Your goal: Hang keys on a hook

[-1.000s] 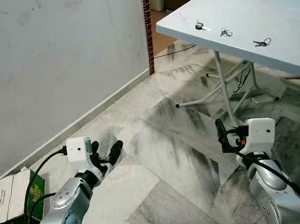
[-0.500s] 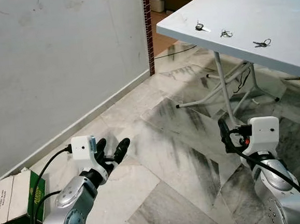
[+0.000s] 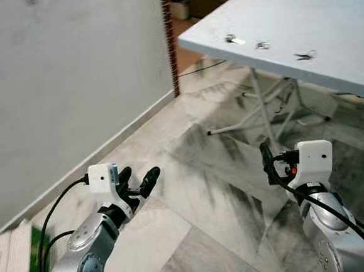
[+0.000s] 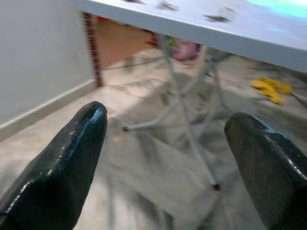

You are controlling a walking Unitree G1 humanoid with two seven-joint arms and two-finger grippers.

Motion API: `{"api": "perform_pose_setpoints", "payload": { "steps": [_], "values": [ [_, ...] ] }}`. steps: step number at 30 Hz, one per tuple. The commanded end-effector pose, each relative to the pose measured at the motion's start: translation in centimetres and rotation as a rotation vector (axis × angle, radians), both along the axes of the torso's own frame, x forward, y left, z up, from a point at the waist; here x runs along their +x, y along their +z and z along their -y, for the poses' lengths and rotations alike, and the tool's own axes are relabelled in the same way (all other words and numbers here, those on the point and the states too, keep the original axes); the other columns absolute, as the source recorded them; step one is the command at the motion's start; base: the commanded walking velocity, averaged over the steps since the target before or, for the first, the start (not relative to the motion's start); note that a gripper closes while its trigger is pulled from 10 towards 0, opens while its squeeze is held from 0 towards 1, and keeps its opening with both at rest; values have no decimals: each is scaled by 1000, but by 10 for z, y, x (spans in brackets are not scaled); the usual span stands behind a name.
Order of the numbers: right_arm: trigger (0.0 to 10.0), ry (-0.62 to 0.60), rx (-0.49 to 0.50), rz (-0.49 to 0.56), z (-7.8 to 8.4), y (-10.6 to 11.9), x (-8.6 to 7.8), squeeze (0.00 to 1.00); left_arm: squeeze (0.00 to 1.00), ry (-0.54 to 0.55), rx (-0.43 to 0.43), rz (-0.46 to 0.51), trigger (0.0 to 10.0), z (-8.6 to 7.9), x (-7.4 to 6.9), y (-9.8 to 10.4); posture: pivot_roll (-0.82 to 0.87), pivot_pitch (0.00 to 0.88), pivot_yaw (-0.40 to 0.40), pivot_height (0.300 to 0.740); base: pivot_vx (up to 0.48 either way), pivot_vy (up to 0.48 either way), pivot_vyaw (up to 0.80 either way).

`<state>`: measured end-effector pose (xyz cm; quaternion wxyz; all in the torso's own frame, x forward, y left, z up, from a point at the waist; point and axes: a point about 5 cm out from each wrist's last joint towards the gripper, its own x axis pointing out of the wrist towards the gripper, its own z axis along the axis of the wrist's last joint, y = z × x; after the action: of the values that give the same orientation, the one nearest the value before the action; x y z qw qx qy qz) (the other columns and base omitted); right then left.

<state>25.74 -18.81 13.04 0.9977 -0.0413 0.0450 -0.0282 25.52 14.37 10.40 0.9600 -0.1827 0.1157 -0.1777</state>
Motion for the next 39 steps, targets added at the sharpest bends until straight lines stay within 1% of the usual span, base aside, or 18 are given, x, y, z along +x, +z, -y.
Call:
{"api": "perform_pose_setpoints", "payload": {
  "steps": [1,11,19,29,36,38,39],
  "values": [
    [10000,-4,-5,8,-2,3,0,0,0,-29,-3,2,10000,5,0,2,-81,107,74,740,386,0,-775],
    [10000,-10,2,1,-1,3,-2,0,0,-34,-8,-10,10000,6,-1,0,-91,113,73,740,385,0,-653],
    [10000,9,-8,9,-2,5,-2,0,0,-33,-10,-15,10000,7,0,-1,-92,114,73,740,383,0,0],
    [10000,18,-6,13,-4,6,-1,0,0,-31,-5,-19,10000,6,1,-2,-94,114,74,740,343,330,0],
    [10000,27,51,1,-7,5,-2,0,0,-38,3,-21,10000,5,2,-2,-94,116,78,740,339,341,0],
    [10000,33,46,7,-7,5,-2,0,0,-38,4,-21,10000,5,2,-2,-93,118,80,740,337,341,0],
    [10000,33,23,8,-6,5,-2,0,0,-40,7,-21,10000,5,2,-2,-92,119,81,740,341,337,0]
  ]
}}
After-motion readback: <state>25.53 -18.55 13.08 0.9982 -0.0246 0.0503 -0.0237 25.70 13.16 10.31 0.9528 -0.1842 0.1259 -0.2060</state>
